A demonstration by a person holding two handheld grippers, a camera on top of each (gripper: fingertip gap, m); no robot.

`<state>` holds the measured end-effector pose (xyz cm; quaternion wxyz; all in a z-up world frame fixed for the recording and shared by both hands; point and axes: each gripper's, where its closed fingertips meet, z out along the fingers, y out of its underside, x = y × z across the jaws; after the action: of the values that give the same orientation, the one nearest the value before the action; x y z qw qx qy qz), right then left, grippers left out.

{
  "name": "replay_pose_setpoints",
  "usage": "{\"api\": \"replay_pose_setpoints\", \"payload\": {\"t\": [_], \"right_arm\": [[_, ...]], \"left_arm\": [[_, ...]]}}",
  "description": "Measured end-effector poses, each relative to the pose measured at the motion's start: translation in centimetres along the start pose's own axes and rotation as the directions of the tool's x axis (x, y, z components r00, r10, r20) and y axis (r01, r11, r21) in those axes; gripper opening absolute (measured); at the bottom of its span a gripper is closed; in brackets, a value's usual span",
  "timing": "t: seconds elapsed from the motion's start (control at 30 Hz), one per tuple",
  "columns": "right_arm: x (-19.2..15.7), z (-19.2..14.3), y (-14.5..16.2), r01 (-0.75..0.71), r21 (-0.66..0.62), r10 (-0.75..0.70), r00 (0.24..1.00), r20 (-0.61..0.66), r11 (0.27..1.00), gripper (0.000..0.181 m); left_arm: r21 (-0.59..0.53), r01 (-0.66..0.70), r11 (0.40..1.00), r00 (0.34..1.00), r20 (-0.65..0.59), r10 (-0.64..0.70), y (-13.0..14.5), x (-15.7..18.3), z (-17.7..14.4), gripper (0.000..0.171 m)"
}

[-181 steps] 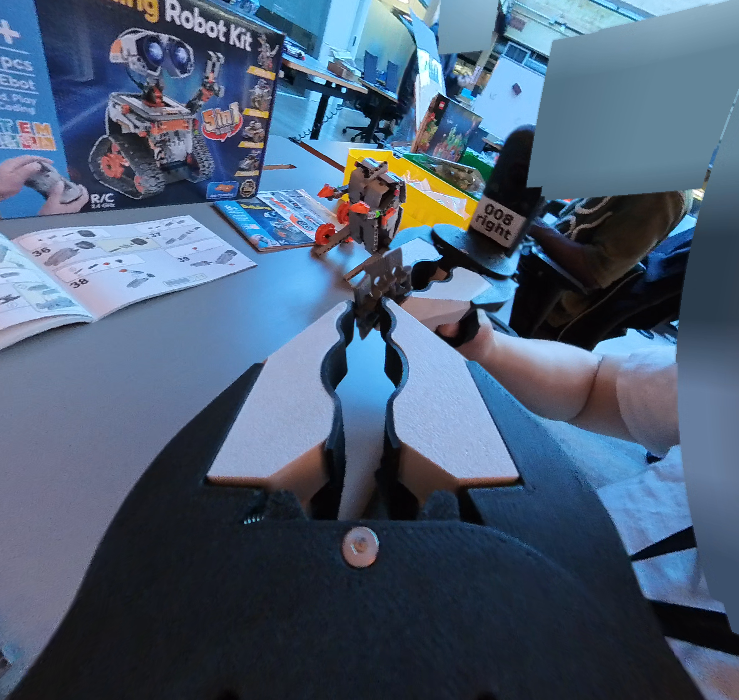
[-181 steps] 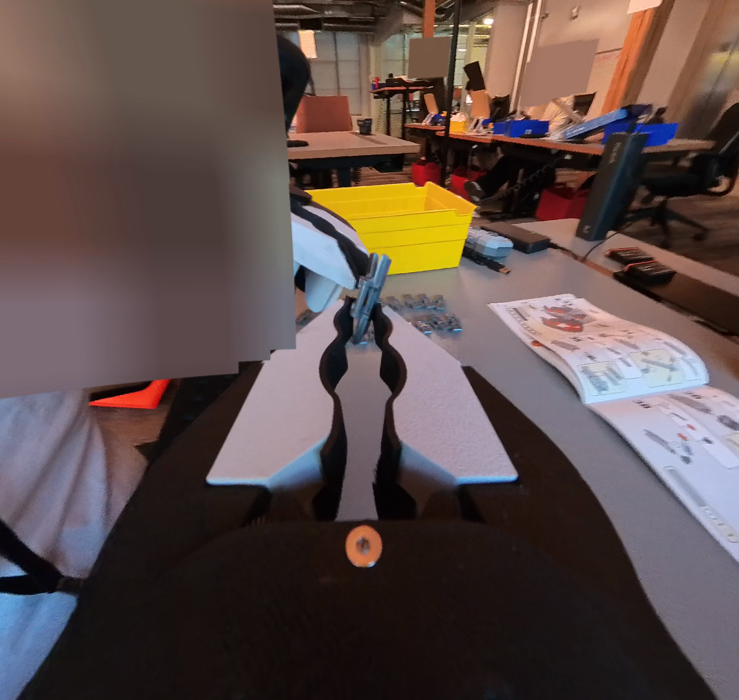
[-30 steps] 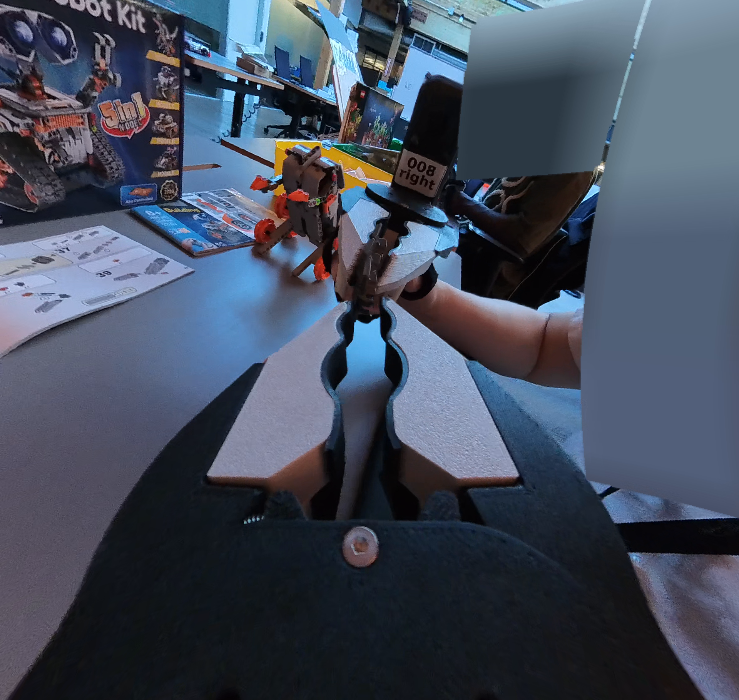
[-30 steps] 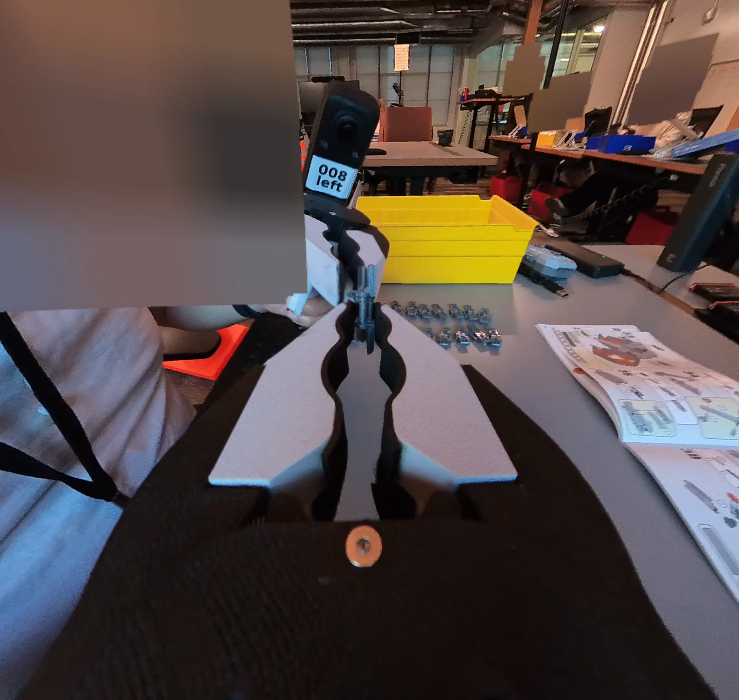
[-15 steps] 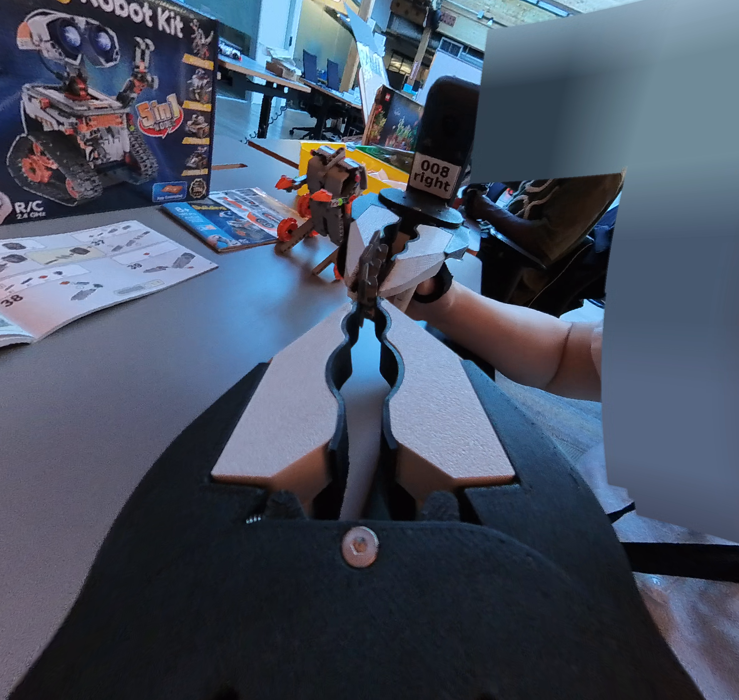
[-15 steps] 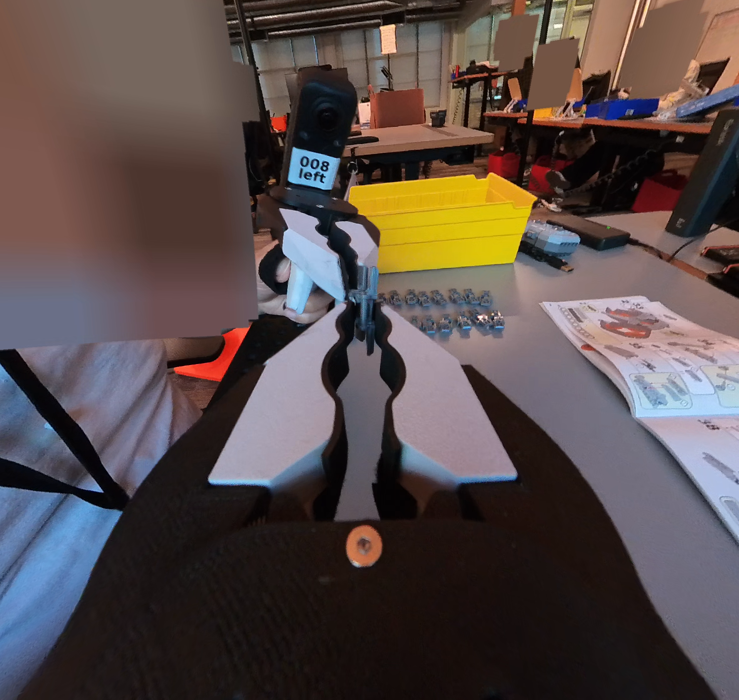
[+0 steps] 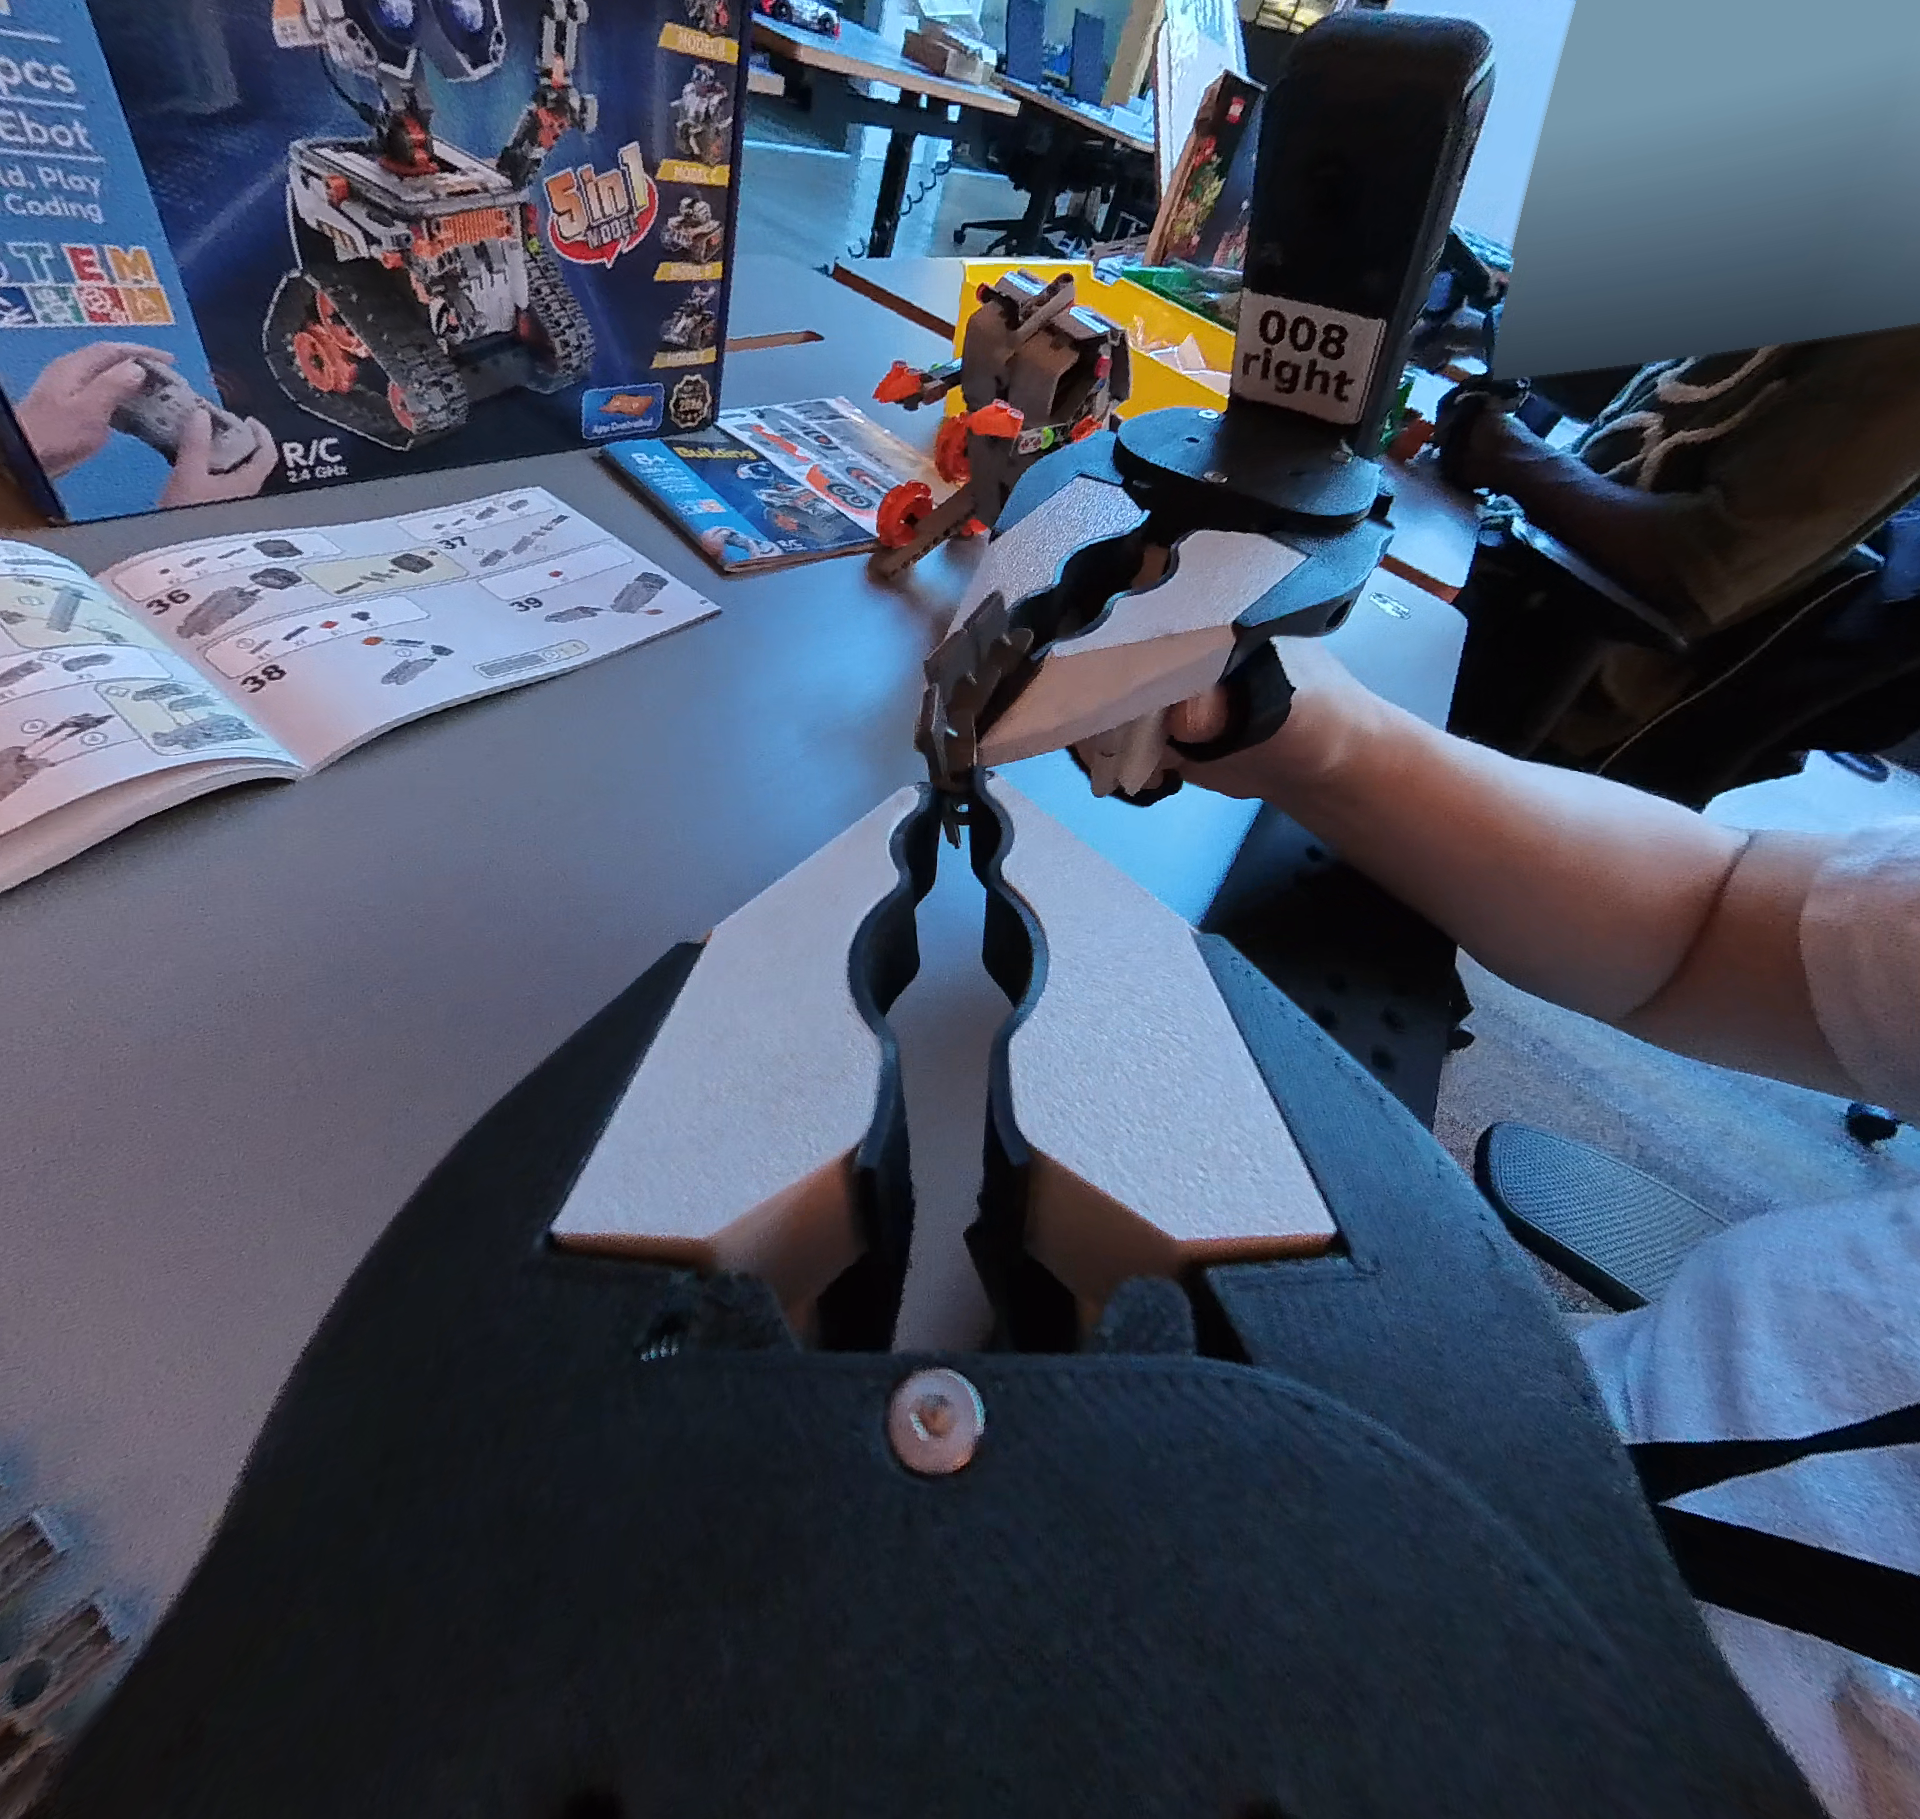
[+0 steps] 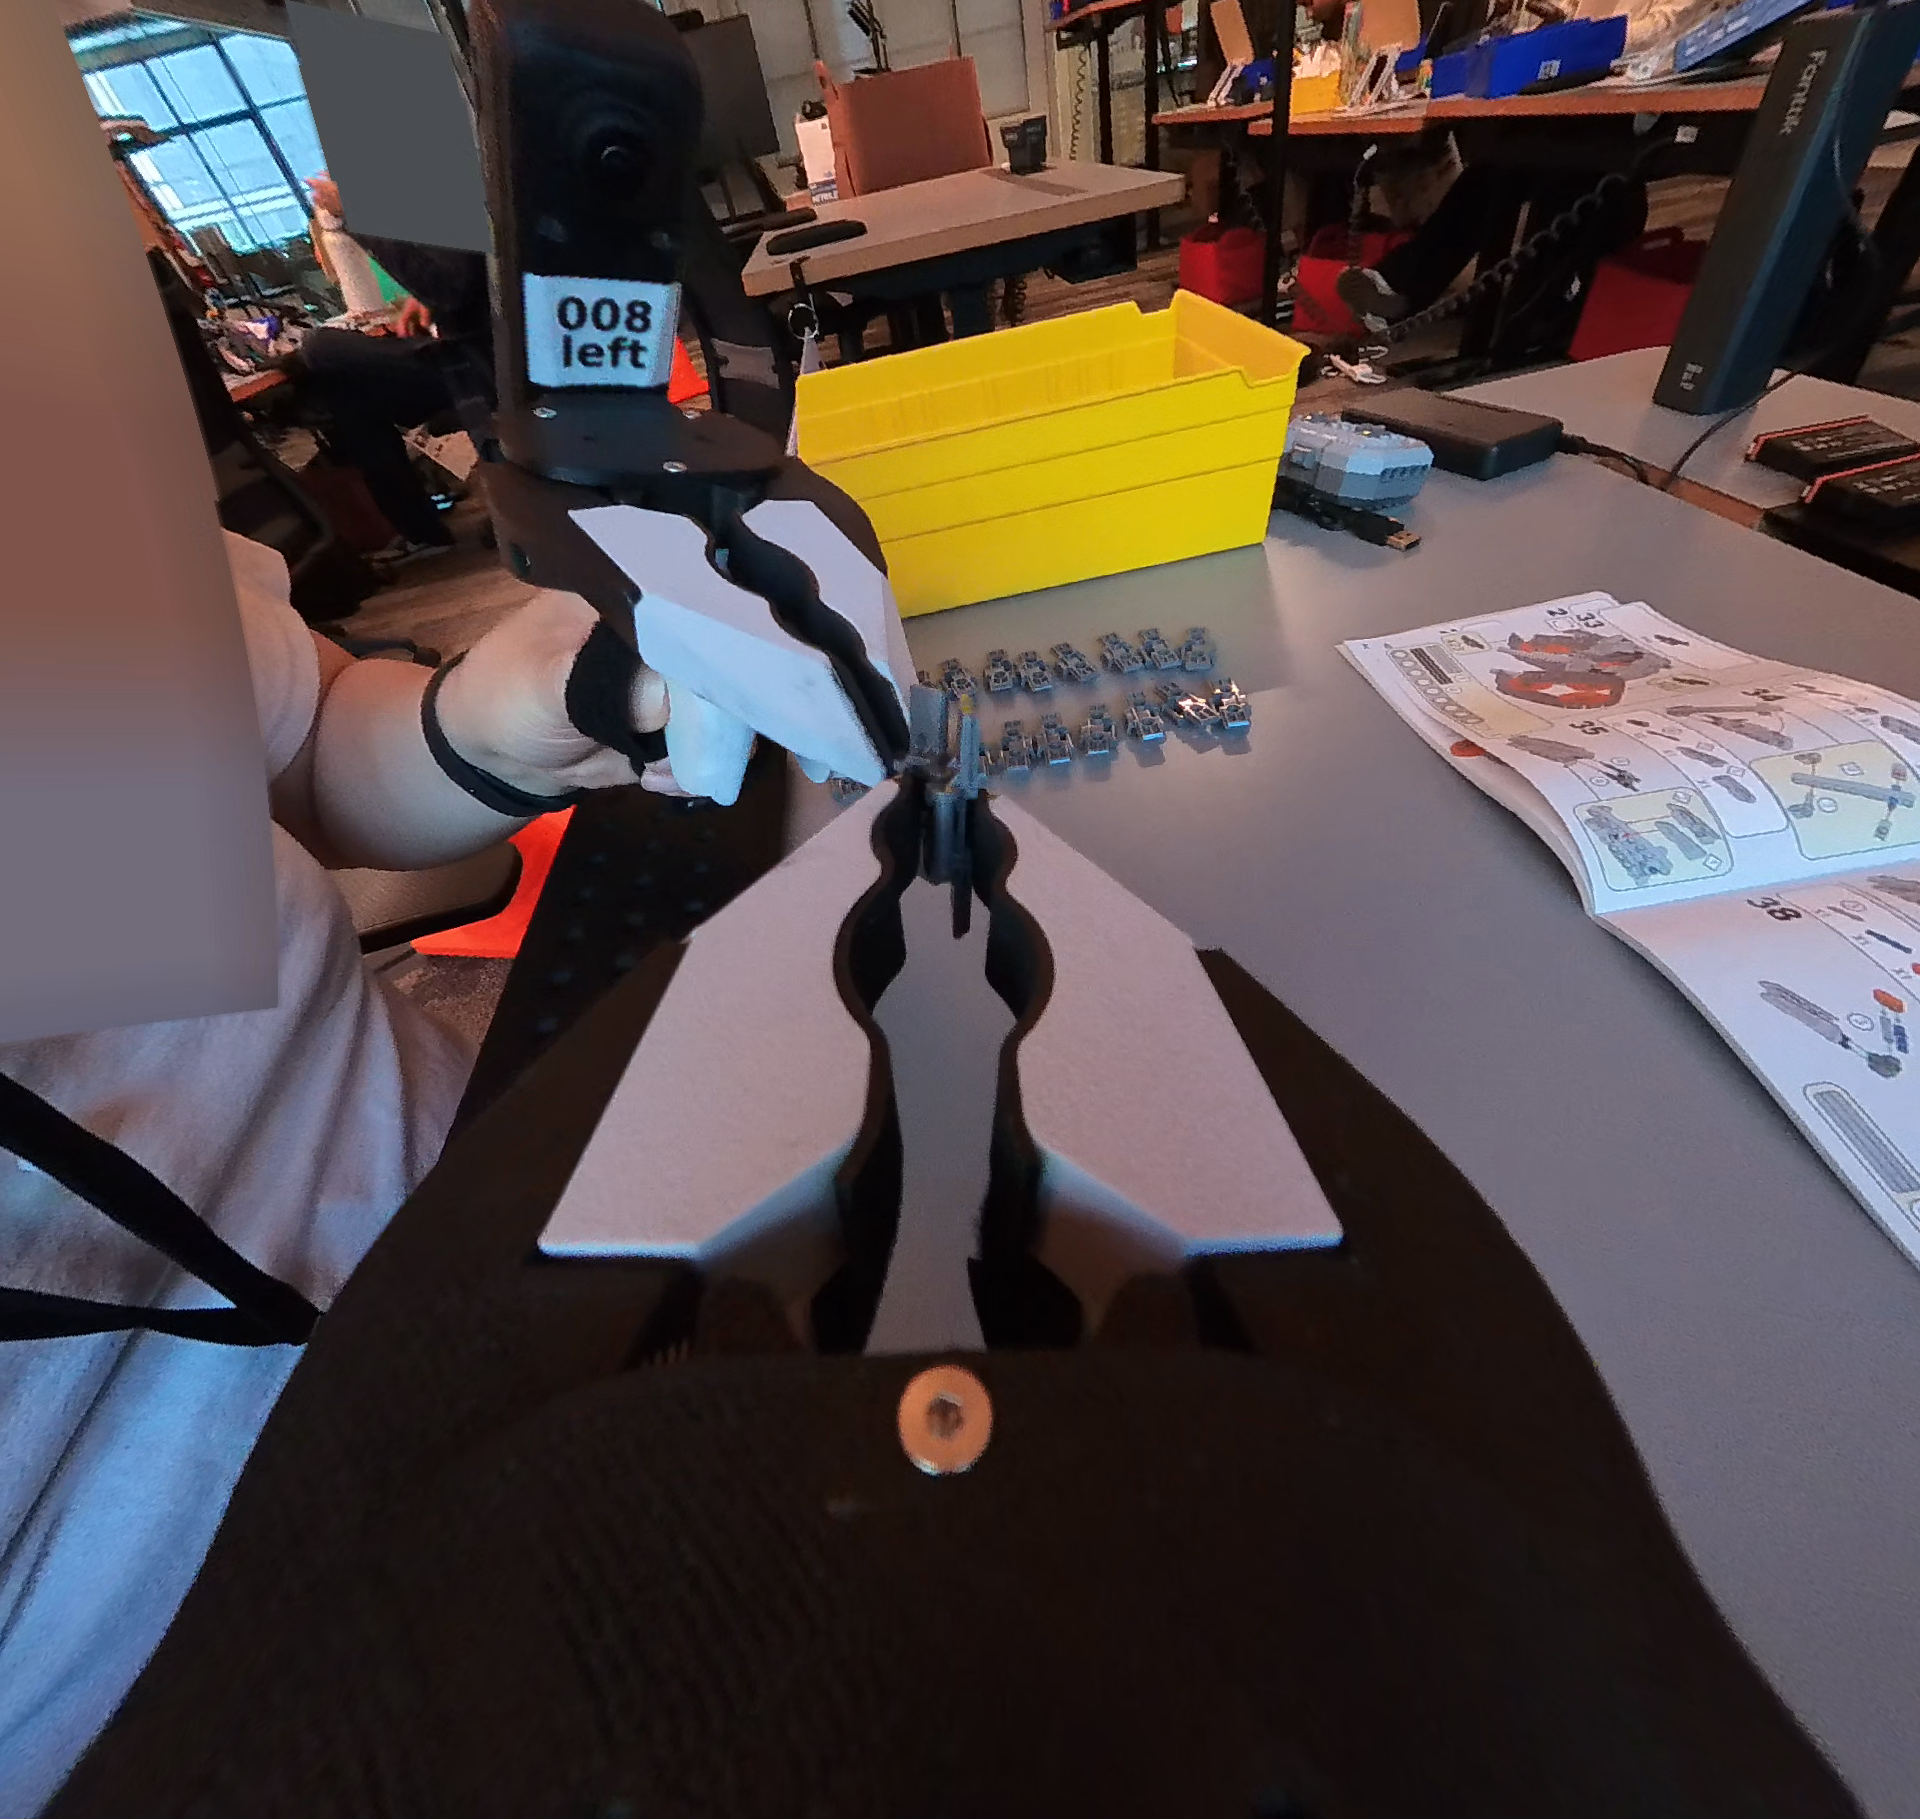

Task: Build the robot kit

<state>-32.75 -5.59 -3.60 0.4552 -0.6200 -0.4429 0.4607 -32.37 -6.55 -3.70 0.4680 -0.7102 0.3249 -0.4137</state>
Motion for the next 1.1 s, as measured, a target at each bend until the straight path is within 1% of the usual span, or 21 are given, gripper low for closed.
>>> {"api": "replay_pose_setpoints", "payload": {"t": [0.1, 0.27, 0.4, 0.53, 0.63, 0.8, 1.0, 1.03, 1.1], "right_arm": [[-0.1, -0.1, -0.1, 0.005, 0.006, -0.005, 1.0, -0.002, 1.0, 0.006], [-0.3, -0.4, -0.7, 0.058, 0.038, -0.058, 0.998, -0.023, 0.998, 0.005], [-0.1, -0.4, -0.5, 0.098, 0.031, -0.096, 0.993, -0.068, 0.995, 0.005], [-0.2, -0.5, -0.4, 0.117, 0.022, -0.115, 0.991, -0.075, 0.993, 0.006], [-0.2, -0.4, -0.2, 0.131, 0.018, -0.129, 0.988, -0.08, 0.991, 0.006], [-0.5, -0.3, -0.3, 0.145, 0.028, -0.142, 0.987, -0.071, 0.989, 0.006], [-0.1, -0.1, -0.2, 0.154, 0.025, -0.151, 0.984, -0.095, 0.988, 0.006], [-0.1, -0.2, -0.2, 0.155, 0.025, -0.152, 0.984, -0.092, 0.988, 0.006], [-0.2, -0.4, -1.0, 0.174, 0.053, -0.168, 0.98, -0.102, 0.983, 0.006]], "left_arm": [[-0.002, -0.023, 1.0, 1.0, 0.016, 0.023, -0.1, 0.1, 0.0, 0.003], [0.011, -0.075, 0.997, 0.995, 0.062, 0.074, -0.6, 0.5, 0.0, 0.003], [-0.01, -0.1, 0.995, 0.989, 0.109, 0.1, -0.5, 0.4, 0.2, 0.003], [-0.023, -0.106, 0.994, 0.988, 0.114, 0.108, -0.4, 0.5, 0.2, 0.003], [-0.042, -0.14, 0.989, 0.982, 0.125, 0.144, -0.3, 0.4, 0.2, 0.003], [-0.046, -0.126, 0.991, 0.99, 0.06, 0.129, -0.3, 0.5, 0.1, 0.003], [-0.041, -0.12, 0.992, 0.992, 0.045, 0.122, -0.3, 0.1, 0.2, 0.003], [-0.031, -0.115, 0.993, 0.993, 0.025, 0.116, -0.4, 0.2, 0.1, 0.003], [0.029, -0.092, 0.995, 0.996, -0.02, 0.093, -1.1, 0.5, -0.1, 0.004]]}}
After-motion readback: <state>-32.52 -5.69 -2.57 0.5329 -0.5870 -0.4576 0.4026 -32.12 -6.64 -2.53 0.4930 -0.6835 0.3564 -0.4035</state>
